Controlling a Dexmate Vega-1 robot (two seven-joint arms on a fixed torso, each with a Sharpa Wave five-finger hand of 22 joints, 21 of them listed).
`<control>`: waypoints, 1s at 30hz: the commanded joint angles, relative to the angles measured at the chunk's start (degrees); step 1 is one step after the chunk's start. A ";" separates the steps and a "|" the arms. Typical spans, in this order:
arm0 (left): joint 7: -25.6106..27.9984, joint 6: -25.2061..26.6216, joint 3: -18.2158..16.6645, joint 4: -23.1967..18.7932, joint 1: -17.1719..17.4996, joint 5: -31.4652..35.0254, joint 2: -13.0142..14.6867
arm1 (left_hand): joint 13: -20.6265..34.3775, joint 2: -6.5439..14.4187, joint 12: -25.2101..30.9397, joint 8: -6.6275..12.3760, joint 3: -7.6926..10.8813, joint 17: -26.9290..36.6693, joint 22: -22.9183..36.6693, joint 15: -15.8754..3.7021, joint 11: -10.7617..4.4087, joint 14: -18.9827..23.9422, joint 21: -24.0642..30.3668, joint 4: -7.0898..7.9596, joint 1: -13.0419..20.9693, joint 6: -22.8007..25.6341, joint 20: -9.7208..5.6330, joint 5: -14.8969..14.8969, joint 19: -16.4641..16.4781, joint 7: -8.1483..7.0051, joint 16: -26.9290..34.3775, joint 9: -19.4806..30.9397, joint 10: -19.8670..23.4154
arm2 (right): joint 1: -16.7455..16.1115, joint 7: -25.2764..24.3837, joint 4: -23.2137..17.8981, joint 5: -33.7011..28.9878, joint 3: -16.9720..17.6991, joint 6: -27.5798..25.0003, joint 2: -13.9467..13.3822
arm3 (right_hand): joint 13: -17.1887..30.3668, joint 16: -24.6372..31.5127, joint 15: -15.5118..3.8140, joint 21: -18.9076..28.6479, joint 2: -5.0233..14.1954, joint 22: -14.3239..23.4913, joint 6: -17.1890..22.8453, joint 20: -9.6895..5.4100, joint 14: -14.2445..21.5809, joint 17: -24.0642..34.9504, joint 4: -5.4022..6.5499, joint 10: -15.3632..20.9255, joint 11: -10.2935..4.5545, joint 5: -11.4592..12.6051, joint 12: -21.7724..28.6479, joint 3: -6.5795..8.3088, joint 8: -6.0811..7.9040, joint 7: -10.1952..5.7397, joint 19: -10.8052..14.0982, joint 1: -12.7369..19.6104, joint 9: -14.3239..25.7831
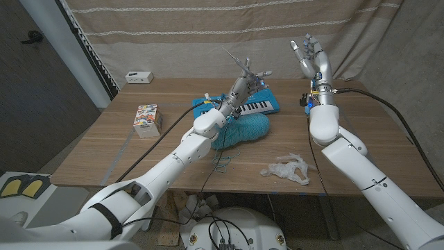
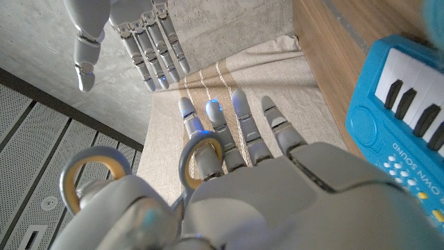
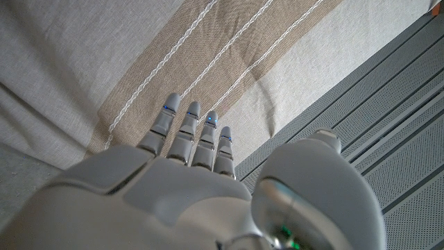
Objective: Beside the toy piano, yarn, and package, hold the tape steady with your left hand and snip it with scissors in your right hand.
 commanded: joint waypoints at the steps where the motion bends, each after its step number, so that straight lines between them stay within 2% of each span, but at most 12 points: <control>1: -2.39 -0.52 0.70 0.53 -0.64 0.30 0.24 | -3.71 -0.11 -5.65 1.01 -5.19 -2.80 0.03 -3.71 -0.56 -3.13 -0.50 -5.62 -1.71 2.04 -0.14 0.45 -2.07 -0.24 -2.93 0.08 -6.74 | -0.42 0.15 -0.36 -0.12 0.22 -0.33 0.24 | 0.11 0.38 0.42 -0.29 0.05 0.09 -0.14 0.59 0.12 0.10 0.10 0.26 0.15 -0.11 0.32 -0.48 0.22 -0.21 0.14 -0.44 -0.02; 2: -2.40 -0.84 0.80 0.65 -0.71 0.67 0.28 | -4.55 -0.04 -6.98 1.34 -5.15 -3.48 0.07 -3.47 -0.69 -3.75 -0.48 -5.62 -1.91 3.04 -0.37 0.50 -2.50 0.34 -3.59 0.09 -8.27 | -0.43 0.11 -0.40 -0.19 0.21 -0.44 0.27 | 0.11 0.39 0.44 -0.33 0.06 0.09 -0.15 0.60 0.14 0.10 0.11 0.24 0.16 -0.11 0.32 -0.49 0.22 -0.24 0.13 -0.48 -0.02; 3: -2.84 -0.95 0.88 0.78 -0.90 0.70 0.35 | -5.60 0.09 -8.02 2.33 -5.07 -4.36 0.13 -3.35 -0.61 -3.53 -0.45 -5.66 -2.05 5.86 -0.70 0.60 -3.05 1.81 -4.04 0.12 -8.47 | -0.47 0.11 -0.45 -0.20 0.23 -0.45 0.26 | 0.11 0.39 0.40 -0.34 0.07 0.09 -0.18 0.61 0.13 0.10 0.11 0.23 0.12 -0.11 0.31 -0.49 0.21 -0.23 0.13 -0.50 -0.03; 4: -2.30 -1.30 0.82 0.81 -0.74 0.92 0.10 | -6.31 0.16 -8.30 2.85 -5.03 -4.97 0.19 -3.36 -0.82 -3.73 -0.38 -5.71 -2.10 7.56 -0.83 0.66 -3.34 3.30 -4.49 0.12 -7.47 | -0.50 0.07 -0.51 -0.28 0.23 -0.48 0.25 | 0.11 0.38 0.43 -0.37 0.08 0.09 -0.18 0.62 0.12 0.10 0.12 0.20 0.22 -0.10 0.30 -0.50 0.21 -0.26 0.15 -0.54 -0.03; 5: -2.06 -1.51 0.86 0.79 -0.70 1.21 0.06 | -6.77 0.24 -8.18 2.88 -4.98 -5.21 0.24 -3.19 -0.66 -3.33 -0.30 -5.77 -2.07 8.01 -0.88 0.71 -3.44 3.77 -4.48 0.10 -6.01 | -0.52 0.11 -0.55 -0.41 0.21 -0.48 0.14 | 0.10 0.38 0.41 -0.38 0.09 0.09 -0.20 0.60 0.13 0.10 0.13 0.11 0.24 -0.10 0.26 -0.50 0.21 -0.23 0.18 -0.58 -0.03; 7: -0.87 -1.98 0.92 0.48 -0.47 2.22 -0.03 | -6.03 0.56 -7.40 3.50 -4.81 -4.64 0.38 -3.36 -0.69 -2.74 0.04 -5.93 -1.75 10.42 -1.56 0.83 -3.10 6.05 -3.85 0.09 -4.52 | -0.54 0.22 -0.62 -0.37 0.24 -0.49 0.11 | 0.10 0.39 0.41 -0.43 0.11 0.10 -0.19 0.56 0.14 0.10 0.16 0.15 0.18 -0.10 0.28 -0.52 0.22 -0.21 0.27 -0.68 -0.03; 10: -0.67 -1.89 1.04 0.41 -0.45 2.36 -0.18 | -3.50 1.07 -5.20 3.29 -4.55 -3.10 0.62 -3.49 -0.03 -1.41 0.45 -6.25 -0.82 10.98 -2.05 0.99 -2.50 6.62 -2.28 0.10 -2.50 | -0.55 0.29 -0.77 -0.40 0.24 -0.64 0.11 | 0.10 0.38 0.45 -0.55 0.16 0.10 -0.20 0.60 0.14 0.09 0.19 0.18 0.14 -0.09 0.30 -0.54 0.23 -0.19 0.31 -0.82 -0.03; 12: -0.59 -2.16 1.10 0.51 -0.41 2.53 -0.29 | 2.82 1.66 -0.74 2.82 -4.39 0.42 1.07 -3.56 -0.40 -0.67 0.86 -6.74 1.00 11.49 -2.63 1.20 -2.01 7.81 0.36 0.20 -0.69 | -0.51 0.33 -0.82 -0.56 0.21 -0.69 0.04 | 0.10 0.34 0.53 -0.61 0.19 0.10 -0.19 0.61 0.06 0.09 0.20 0.19 0.11 -0.08 0.30 -0.54 0.24 -0.21 0.30 -0.87 -0.04; 13: -0.77 -2.42 1.18 0.67 -0.51 2.69 -0.29 | 3.76 1.74 -0.15 2.74 -4.38 0.92 1.14 -3.43 -0.61 -0.70 0.89 -6.77 1.23 11.52 -2.40 1.24 -1.99 8.06 0.69 0.21 -0.60 | -0.50 0.35 -0.82 -0.50 0.23 -0.62 0.07 | 0.10 0.33 0.51 -0.64 0.21 0.10 -0.18 0.65 0.03 0.09 0.20 0.19 0.13 -0.08 0.30 -0.54 0.25 -0.16 0.31 -0.90 -0.04; 16: -0.19 -2.58 1.24 0.44 -0.31 3.04 -0.43 | 13.98 2.31 7.12 2.23 -4.45 6.35 1.90 -4.43 -1.12 1.04 1.46 -6.85 3.17 12.59 -2.94 1.60 -1.24 7.86 4.85 0.31 2.59 | -0.42 0.41 -0.84 -0.59 0.20 -0.68 0.06 | 0.09 0.36 0.45 -0.72 0.26 0.10 -0.25 0.63 0.11 0.08 0.22 0.15 0.00 -0.07 0.29 -0.54 0.23 -0.22 0.36 -0.98 -0.04; 20: 1.46 -3.17 1.15 0.59 -0.04 3.81 -1.02 | 20.93 2.42 13.73 1.93 -4.58 10.93 2.59 -5.46 -1.62 3.15 1.86 -6.64 4.11 13.70 -3.35 1.76 -0.80 7.48 8.45 0.37 6.95 | -0.36 0.35 -0.95 -0.74 0.21 -0.85 0.11 | 0.09 0.35 0.47 -0.83 0.30 0.10 -0.21 0.64 0.09 0.08 0.23 0.17 -0.03 -0.06 0.29 -0.55 0.25 -0.18 0.39 -1.09 -0.05; 30: 2.52 -3.82 1.14 1.58 0.09 3.87 -2.15 | 21.65 2.64 21.24 1.72 -4.56 16.01 3.40 -6.40 -2.05 5.51 2.48 -6.52 5.30 14.93 -3.96 2.05 0.16 7.41 12.57 0.42 11.43 | -0.43 0.16 -1.07 -0.92 0.34 -1.24 0.22 | 0.08 0.31 0.51 -1.16 0.46 0.11 -0.29 0.65 0.03 0.05 0.21 0.25 -0.40 0.01 0.32 -0.54 0.26 -0.22 0.58 -1.31 -0.06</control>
